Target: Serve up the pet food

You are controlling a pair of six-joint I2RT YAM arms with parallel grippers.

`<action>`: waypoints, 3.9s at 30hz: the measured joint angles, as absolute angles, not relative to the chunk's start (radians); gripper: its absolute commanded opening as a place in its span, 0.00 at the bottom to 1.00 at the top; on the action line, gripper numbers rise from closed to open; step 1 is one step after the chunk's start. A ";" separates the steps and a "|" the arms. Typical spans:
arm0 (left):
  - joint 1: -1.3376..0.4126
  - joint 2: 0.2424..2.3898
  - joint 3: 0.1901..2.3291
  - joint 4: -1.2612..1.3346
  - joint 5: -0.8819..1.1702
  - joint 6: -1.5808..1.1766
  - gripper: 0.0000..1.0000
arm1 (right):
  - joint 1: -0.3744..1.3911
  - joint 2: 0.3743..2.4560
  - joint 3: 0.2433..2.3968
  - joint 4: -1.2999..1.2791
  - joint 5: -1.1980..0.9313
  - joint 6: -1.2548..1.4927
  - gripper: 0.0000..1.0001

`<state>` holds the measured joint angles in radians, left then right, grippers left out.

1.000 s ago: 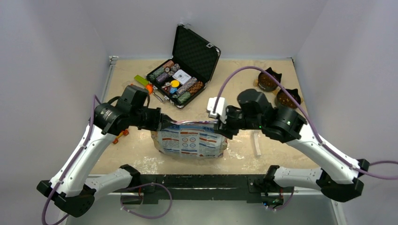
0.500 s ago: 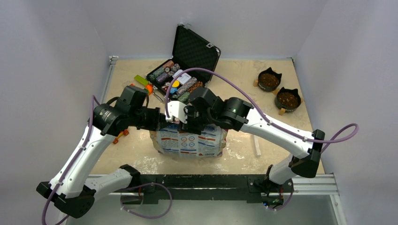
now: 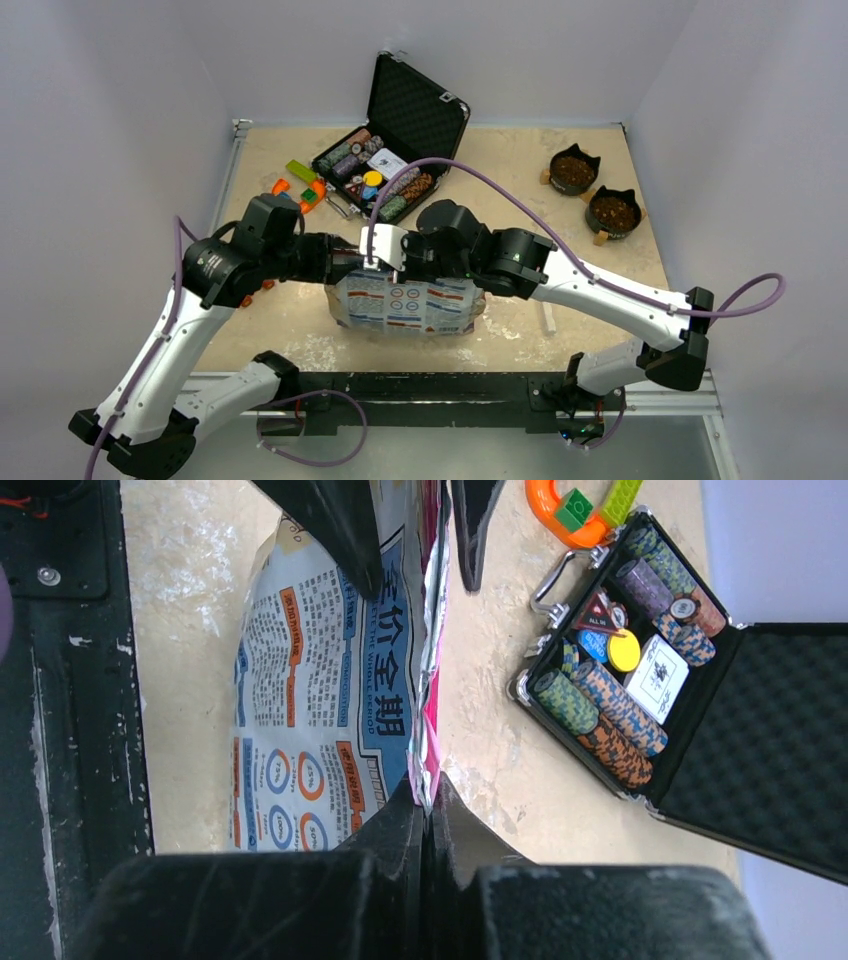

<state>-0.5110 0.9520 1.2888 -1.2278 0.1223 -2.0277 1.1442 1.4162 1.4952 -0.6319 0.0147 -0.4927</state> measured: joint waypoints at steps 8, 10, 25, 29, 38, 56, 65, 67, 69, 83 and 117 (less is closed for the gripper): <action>-0.498 0.946 1.227 -1.237 0.075 -2.032 0.00 | 1.145 1.375 1.447 -0.612 0.001 -0.514 0.01; -0.498 0.949 1.229 -1.241 0.076 -2.028 0.00 | 1.143 1.377 1.447 -0.611 0.000 -0.519 0.15; -0.491 0.952 1.255 -1.306 0.116 -2.062 0.00 | 1.155 1.596 1.665 -0.627 -0.143 -0.608 0.23; -0.490 0.952 1.255 -1.308 0.114 -2.069 0.00 | 1.173 1.618 1.685 -0.636 -0.140 -0.612 0.00; -0.486 0.951 1.255 -1.301 0.111 -2.077 0.00 | 1.206 1.599 1.654 -0.613 -0.012 -0.605 0.00; -0.465 1.016 1.339 -1.348 0.264 -2.016 0.00 | 1.188 1.236 1.245 -0.411 0.019 -0.543 0.17; -0.410 1.002 1.335 -1.405 0.182 -1.985 0.00 | 0.842 1.223 1.467 -0.808 -0.180 -0.458 0.79; -0.409 0.990 1.324 -1.402 0.182 -1.980 0.00 | 0.794 1.169 1.445 -0.839 -0.233 -0.465 0.80; -0.407 0.975 1.310 -1.393 0.182 -1.978 0.00 | 0.728 1.102 1.402 -0.863 -0.311 -0.475 0.81; -0.406 0.981 1.309 -1.381 0.186 -1.966 0.00 | 0.646 1.261 1.375 -0.876 -0.514 -0.514 0.36; -0.345 0.996 1.337 -1.354 0.288 -1.828 0.69 | 0.690 0.854 1.103 -0.776 -0.436 -0.403 0.46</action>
